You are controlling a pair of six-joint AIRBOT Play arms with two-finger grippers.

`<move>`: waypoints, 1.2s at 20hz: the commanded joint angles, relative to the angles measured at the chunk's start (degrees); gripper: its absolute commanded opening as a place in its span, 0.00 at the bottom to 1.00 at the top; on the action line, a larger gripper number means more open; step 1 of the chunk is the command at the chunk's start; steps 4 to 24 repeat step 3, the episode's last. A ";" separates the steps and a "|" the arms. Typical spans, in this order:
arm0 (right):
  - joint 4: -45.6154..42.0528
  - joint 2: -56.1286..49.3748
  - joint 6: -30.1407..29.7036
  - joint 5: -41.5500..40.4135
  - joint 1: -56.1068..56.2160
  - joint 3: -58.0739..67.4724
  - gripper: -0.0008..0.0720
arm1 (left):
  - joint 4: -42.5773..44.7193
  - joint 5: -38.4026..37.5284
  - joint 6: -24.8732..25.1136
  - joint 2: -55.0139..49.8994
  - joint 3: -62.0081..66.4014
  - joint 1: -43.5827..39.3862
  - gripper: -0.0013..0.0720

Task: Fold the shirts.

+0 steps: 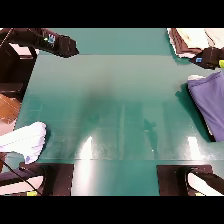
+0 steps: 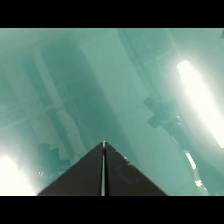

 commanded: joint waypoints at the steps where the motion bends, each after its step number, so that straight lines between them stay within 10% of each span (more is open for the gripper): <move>1: 0.02 -0.04 0.02 -0.02 1.62 0.22 0.04 | 0.00 0.22 -0.02 0.02 -0.02 -0.02 0.05; 24: 0.04 -0.04 0.02 0.46 1.62 0.22 0.04 | 0.00 0.22 -0.02 0.02 -0.02 -0.02 0.05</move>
